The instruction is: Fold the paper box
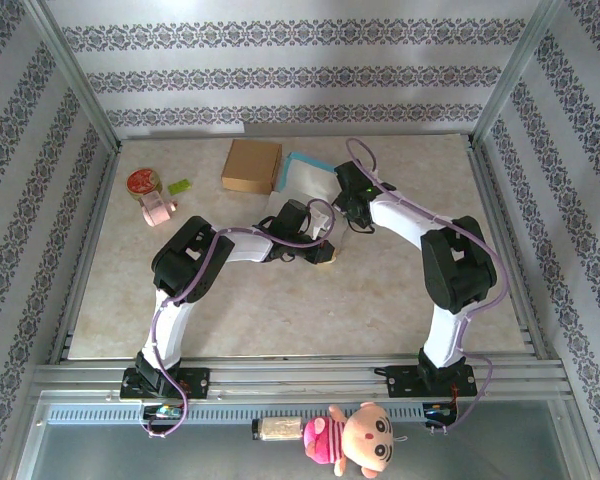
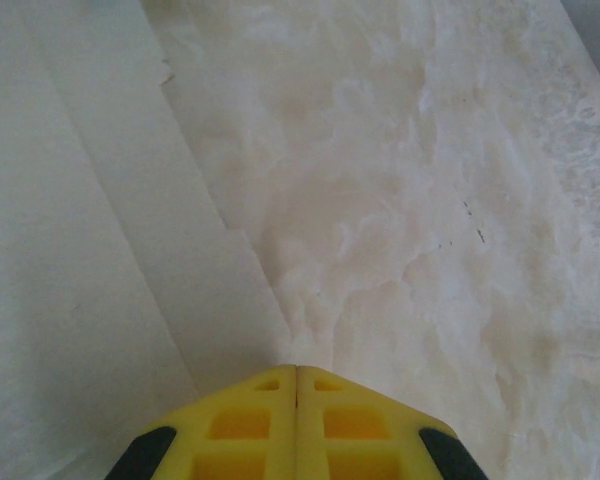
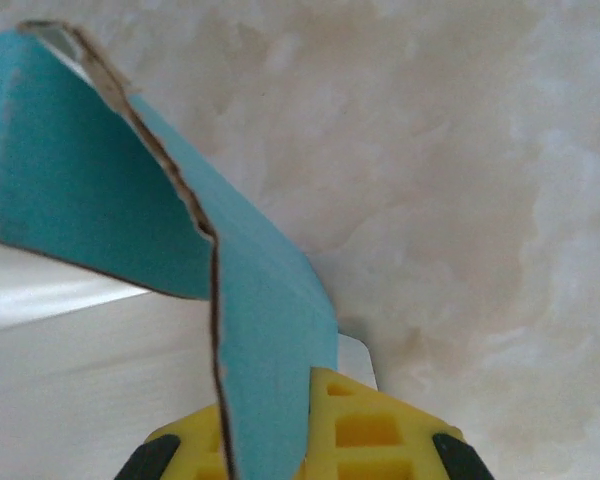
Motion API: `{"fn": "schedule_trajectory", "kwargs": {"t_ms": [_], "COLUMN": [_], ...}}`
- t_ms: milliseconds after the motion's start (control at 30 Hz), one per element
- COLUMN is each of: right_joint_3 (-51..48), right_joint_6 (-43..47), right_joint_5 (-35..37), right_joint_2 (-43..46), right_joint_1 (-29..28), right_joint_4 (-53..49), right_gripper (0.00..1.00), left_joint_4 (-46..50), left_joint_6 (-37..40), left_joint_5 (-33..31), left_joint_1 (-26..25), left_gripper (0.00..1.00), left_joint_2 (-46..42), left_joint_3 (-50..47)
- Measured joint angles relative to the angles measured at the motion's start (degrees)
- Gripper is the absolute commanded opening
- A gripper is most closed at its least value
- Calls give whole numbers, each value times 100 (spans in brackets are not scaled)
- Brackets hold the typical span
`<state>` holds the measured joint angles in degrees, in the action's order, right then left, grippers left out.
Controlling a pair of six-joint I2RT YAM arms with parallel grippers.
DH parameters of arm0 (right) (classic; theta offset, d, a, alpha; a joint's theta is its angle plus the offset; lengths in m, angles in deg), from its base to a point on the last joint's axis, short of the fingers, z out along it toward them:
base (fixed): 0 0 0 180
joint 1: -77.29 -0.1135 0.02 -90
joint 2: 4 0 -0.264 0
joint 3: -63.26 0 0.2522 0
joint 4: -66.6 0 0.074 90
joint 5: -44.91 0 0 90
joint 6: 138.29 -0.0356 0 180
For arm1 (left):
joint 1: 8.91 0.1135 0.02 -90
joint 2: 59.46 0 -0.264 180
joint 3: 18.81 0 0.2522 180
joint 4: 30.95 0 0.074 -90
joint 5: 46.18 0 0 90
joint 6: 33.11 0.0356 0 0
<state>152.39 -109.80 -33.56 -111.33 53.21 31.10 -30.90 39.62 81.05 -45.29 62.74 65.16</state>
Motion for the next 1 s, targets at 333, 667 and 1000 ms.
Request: {"fn": "schedule_trajectory", "kwargs": {"t_ms": [333, 667, 1000], "right_joint_3": [-343, -752, -918], "right_joint_6": [-136, -81, 24], "right_joint_5": [463, 758, 723], "right_joint_2": [-61, 2, -50], "right_joint_1": [-317, -393, -470], "right_joint_4": [713, 997, 872], "right_gripper": [3, 1, 1], "left_joint_4": [-389, -828, -1075], "left_joint_6": [-168, -599, -1611], "left_joint_5": [7, -236, -1069], "left_joint_1": [0, 9, 511], "left_gripper": [6, 47, 55], "left_joint_2": [2, -634, -2127], "left_joint_3": [-177, -706, -1261]}}
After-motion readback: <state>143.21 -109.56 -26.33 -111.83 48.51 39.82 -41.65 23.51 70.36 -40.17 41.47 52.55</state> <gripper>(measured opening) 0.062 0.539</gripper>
